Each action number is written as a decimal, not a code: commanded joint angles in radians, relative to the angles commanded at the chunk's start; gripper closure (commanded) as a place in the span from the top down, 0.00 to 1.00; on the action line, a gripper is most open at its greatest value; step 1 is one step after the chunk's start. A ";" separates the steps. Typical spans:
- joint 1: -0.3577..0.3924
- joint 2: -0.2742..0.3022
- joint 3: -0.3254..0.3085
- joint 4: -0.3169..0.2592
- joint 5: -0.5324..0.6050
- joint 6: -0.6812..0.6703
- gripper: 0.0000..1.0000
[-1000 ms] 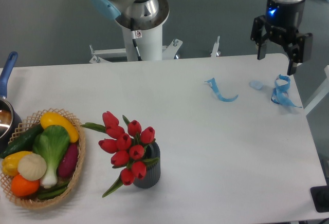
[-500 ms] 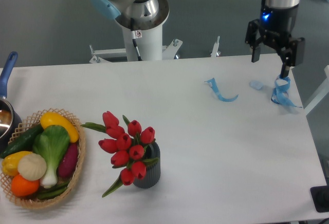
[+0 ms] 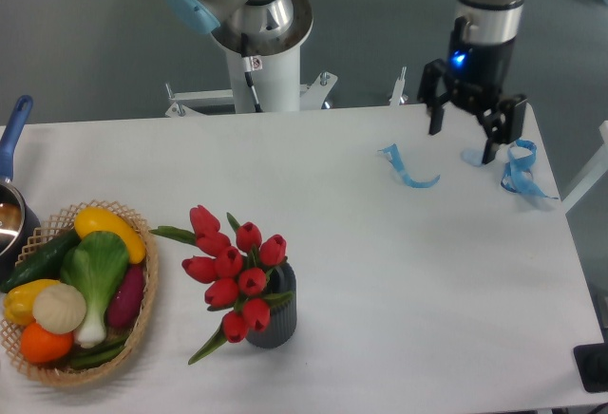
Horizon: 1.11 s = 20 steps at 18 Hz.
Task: Pick up the flowers from the vase
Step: 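Move the open gripper toward the red tulip bouquet in the vase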
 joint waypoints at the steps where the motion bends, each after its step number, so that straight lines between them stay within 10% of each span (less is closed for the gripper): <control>1: -0.009 -0.003 -0.008 0.000 -0.046 -0.048 1.00; 9: -0.045 -0.017 -0.118 0.162 -0.193 -0.141 1.00; 20: -0.140 -0.080 -0.117 0.181 -0.442 -0.180 1.00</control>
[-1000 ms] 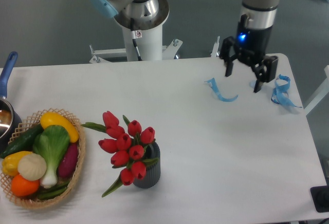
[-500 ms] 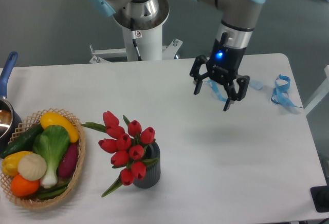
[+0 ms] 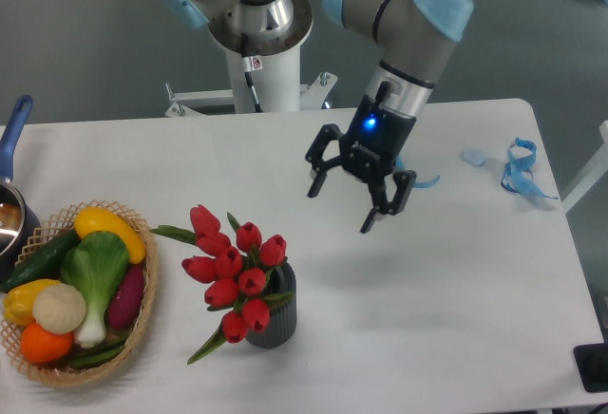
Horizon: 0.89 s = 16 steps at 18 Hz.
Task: Pick up the flowers from the vase
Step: 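Move the open gripper toward the red tulip bouquet in the vase, then lower the gripper around the tulip stems and close on them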
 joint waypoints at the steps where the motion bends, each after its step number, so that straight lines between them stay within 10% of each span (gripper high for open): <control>1: -0.005 -0.014 0.006 0.020 -0.002 0.002 1.00; 16: -0.132 -0.100 0.063 0.081 0.003 -0.032 1.00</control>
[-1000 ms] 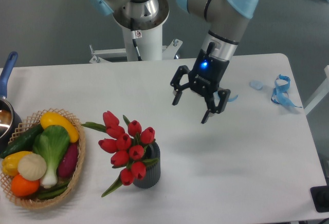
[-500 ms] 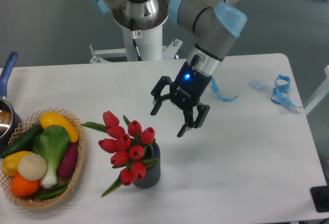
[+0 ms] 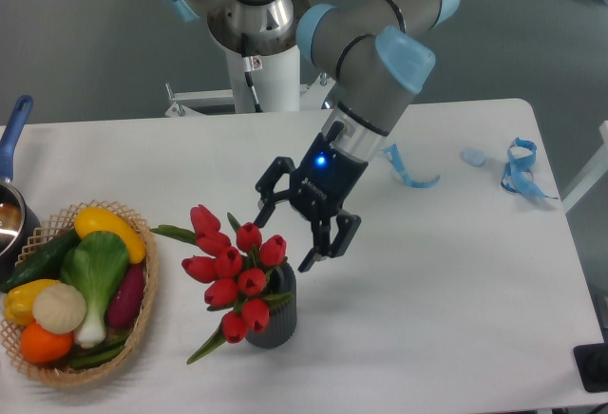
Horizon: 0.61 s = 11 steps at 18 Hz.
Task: Pick up the flowers from the vase
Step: 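Lower the gripper around the tulip stems and close on them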
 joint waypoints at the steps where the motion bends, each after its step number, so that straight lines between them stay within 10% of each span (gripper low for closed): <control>1: -0.002 -0.006 0.002 0.000 0.000 0.002 1.00; 11: -0.040 -0.057 0.048 0.003 0.005 -0.114 1.00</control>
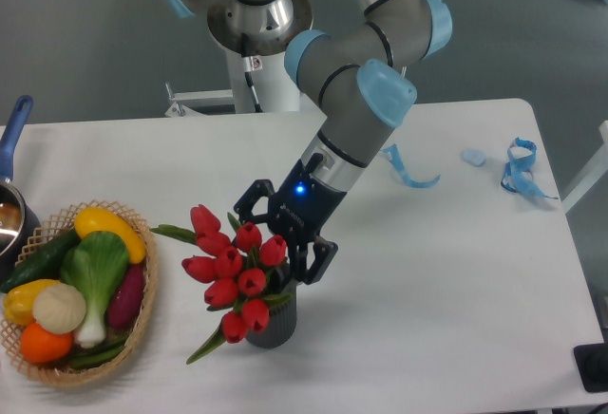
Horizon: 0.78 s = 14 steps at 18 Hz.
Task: Pick up the flowers from the vase
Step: 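Lower the gripper around the tulip stems and close on them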
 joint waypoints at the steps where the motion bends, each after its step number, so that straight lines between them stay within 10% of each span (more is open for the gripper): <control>1: -0.002 -0.002 0.000 0.002 0.000 -0.002 1.00; 5: -0.008 -0.008 0.003 0.002 0.000 -0.012 0.96; 8: -0.008 -0.008 0.003 0.002 0.000 -0.031 0.61; 14: -0.005 0.002 0.006 0.002 -0.002 -0.064 0.32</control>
